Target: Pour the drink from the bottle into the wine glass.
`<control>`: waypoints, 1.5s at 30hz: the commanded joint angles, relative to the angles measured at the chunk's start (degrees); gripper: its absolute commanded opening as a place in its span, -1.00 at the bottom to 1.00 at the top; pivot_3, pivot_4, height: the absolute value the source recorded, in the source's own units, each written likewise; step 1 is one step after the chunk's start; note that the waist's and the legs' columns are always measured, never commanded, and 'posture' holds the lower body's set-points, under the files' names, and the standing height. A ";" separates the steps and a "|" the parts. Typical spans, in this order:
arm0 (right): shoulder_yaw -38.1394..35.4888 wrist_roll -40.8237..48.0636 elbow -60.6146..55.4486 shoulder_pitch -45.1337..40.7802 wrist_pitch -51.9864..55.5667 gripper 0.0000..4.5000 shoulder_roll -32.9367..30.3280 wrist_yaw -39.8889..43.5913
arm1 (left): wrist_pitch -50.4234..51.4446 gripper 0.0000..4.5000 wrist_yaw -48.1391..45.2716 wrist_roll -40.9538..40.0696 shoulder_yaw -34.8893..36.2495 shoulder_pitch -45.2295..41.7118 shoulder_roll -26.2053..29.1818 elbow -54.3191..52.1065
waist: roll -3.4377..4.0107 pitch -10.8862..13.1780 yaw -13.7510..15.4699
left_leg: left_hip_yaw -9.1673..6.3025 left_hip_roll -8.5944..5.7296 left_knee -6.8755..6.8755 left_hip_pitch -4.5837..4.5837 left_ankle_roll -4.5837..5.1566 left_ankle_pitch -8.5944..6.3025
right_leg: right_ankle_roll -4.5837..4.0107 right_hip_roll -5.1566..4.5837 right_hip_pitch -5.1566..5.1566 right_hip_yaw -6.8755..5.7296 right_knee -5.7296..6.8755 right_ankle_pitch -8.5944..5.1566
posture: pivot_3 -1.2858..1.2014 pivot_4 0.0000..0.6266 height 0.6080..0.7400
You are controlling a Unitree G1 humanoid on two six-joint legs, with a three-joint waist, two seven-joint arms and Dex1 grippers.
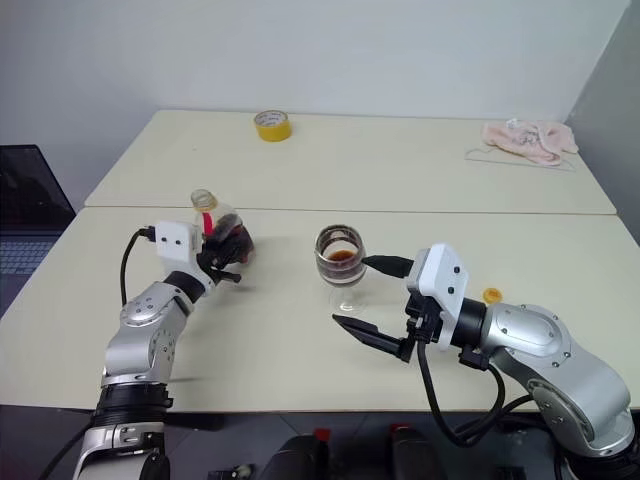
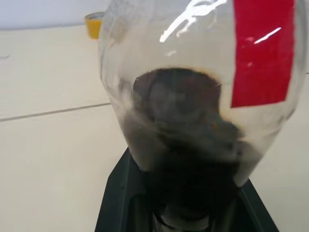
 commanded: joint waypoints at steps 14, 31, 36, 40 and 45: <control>0.82 1.98 0.26 -2.25 -0.98 1.00 1.62 1.43 | -4.00 -0.67 -1.15 -2.83 4.94 1.50 1.37 4.80 | -0.04 -0.03 0.00 | 0.00 0.01 -0.03 0.03 0.00 0.00 | 0.00 -0.01 0.00 0.01 -0.01 0.00 | 0.03 -0.52 1.00; 1.46 1.56 1.02 -2.85 -1.32 1.00 1.65 1.61 | -5.70 0.76 -0.89 -3.09 4.77 2.34 1.40 6.34 | -0.04 -0.08 -0.02 | 0.01 0.02 -0.07 0.08 0.02 -0.01 | 0.00 0.00 0.02 0.01 -0.01 0.00 | 0.03 -0.52 1.00; 1.49 1.26 0.93 -2.37 -1.57 1.00 1.70 1.49 | -5.56 1.00 -0.68 -2.61 4.29 3.25 1.65 4.31 | -0.04 -0.08 -0.01 | 0.01 0.02 -0.07 0.08 0.02 -0.01 | 0.00 -0.01 0.03 0.01 -0.03 0.00 | 0.03 -0.52 1.00; 1.10 -0.49 0.72 -0.29 -2.88 1.00 1.43 1.24 | -4.26 1.00 -0.51 -2.77 4.66 6.67 2.33 -1.03 | -0.04 -0.08 -0.03 | 0.01 0.03 -0.09 0.07 0.01 -0.01 | 0.00 -0.01 0.02 0.03 -0.04 0.00 | 0.03 -0.52 1.00; -0.87 -3.39 2.03 7.13 -8.05 1.00 0.75 3.05 | -0.73 1.00 3.05 -1.61 6.35 15.15 2.65 -12.08 | -0.04 -0.08 0.03 | 0.01 0.05 -0.10 0.08 0.02 -0.02 | 0.00 0.00 0.05 0.03 -0.07 0.00 | 0.03 -0.52 1.00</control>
